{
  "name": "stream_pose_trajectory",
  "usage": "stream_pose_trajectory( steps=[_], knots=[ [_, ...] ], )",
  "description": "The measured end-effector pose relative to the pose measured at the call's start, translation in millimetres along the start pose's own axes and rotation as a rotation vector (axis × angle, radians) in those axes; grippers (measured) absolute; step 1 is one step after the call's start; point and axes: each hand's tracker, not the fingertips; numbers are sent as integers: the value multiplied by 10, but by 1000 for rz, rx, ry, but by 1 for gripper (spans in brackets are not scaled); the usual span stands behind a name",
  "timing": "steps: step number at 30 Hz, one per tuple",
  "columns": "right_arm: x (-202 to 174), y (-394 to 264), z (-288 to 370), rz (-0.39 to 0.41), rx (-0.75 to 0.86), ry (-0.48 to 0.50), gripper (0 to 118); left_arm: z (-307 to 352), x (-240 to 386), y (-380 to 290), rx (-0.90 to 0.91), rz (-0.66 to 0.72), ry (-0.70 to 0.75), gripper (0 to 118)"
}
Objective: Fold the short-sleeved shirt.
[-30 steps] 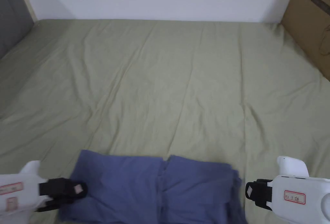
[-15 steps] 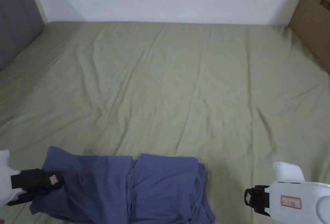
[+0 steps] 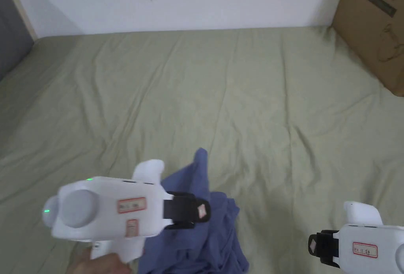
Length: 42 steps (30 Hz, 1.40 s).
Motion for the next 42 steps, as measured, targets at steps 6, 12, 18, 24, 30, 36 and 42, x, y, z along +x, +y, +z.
stream_pose_trajectory(
  steps=[6, 12, 18, 24, 30, 36, 42],
  knots=[
    [228, -36, -1, -48, -7, -23, 0, -772, 78, -117, -158, 12, 67, 91],
    [359, -58, 9, -65, -9, -43, 0, -287, 3, -56, -50, 59, 76, 73],
    [354, -70, -40, -95, -3, -24, 0, 1, -303, -137, -16, 86, 243, 5],
    [277, -72, -103, -78, -18, 0, 0, -463, -276, -301, -71, 190, 68, 1],
    [287, -83, -78, -71, -21, 8, 0, -1206, 85, -372, -228, 52, 57, 0],
    [325, -96, -57, -77, -24, -6, 0, -1718, 417, -504, -345, -12, 32, 0],
    [264, -63, 38, -53, -3, -3, 0, -1263, 360, -413, -216, 44, -54, 0]
  ],
)
